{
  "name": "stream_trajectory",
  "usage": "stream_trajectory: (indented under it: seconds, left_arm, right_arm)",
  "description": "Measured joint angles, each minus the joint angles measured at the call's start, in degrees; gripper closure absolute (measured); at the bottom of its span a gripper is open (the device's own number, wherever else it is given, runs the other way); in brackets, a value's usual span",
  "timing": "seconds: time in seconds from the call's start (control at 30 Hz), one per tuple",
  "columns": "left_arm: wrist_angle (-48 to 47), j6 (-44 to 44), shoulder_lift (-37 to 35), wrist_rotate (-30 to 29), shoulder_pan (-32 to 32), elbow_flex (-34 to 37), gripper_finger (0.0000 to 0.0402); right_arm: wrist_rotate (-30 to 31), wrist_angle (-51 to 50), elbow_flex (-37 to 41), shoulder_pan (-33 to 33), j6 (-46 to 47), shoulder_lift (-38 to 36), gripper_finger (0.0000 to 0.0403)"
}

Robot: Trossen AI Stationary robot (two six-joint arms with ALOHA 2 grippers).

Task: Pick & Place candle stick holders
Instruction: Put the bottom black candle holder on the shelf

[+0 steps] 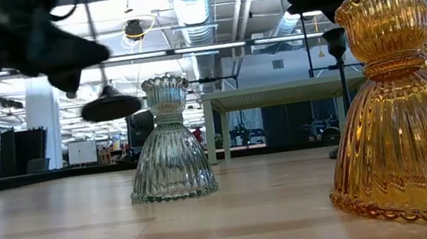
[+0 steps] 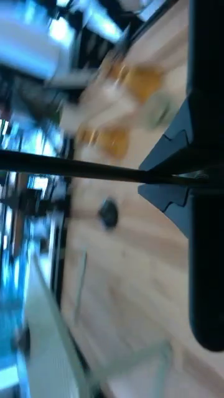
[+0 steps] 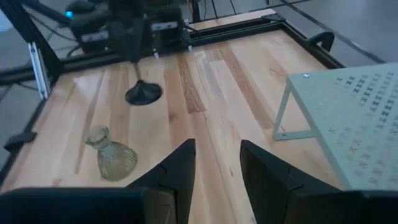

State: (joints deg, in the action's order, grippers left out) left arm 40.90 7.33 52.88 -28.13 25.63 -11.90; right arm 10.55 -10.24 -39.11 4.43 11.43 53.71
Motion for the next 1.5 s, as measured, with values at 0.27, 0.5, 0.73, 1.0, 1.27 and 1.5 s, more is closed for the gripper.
stream_trajectory:
  seconds: [0.27,0.5,0.73,1.0,1.27,1.5]
  left_arm:
    - [-0.1,-0.2,6.1,-0.9,-7.8,-8.1,0.0388]
    - [-3.0,-8.2,9.8,4.3,-16.2,-18.1,0.0388]
    - [-13.6,-11.9,10.0,7.3,-27.1,-29.0,0.0388]
    - [-14.9,-9.3,17.0,27.9,-41.5,-39.1,0.0388]
    - [-17.9,-8.4,31.9,36.4,-47.9,-53.9,0.0388]
    - [-23.4,-8.4,41.3,40.3,-50.6,-66.2,0.0388]
  right_arm:
    - [-0.1,-3.5,0.0,0.0,-2.5,-1.3,0.0285]
    - [-0.2,-7.3,0.0,3.1,1.6,-3.0,0.0285]
    - [-0.1,-7.4,0.0,8.3,3.9,-5.8,0.0285]
    - [0.1,-7.3,0.0,13.5,5.2,-7.4,0.0285]
    - [4.6,-7.7,0.0,17.5,6.9,-7.3,0.0285]
    - [7.2,-7.8,0.0,20.0,7.6,-7.3,0.0285]
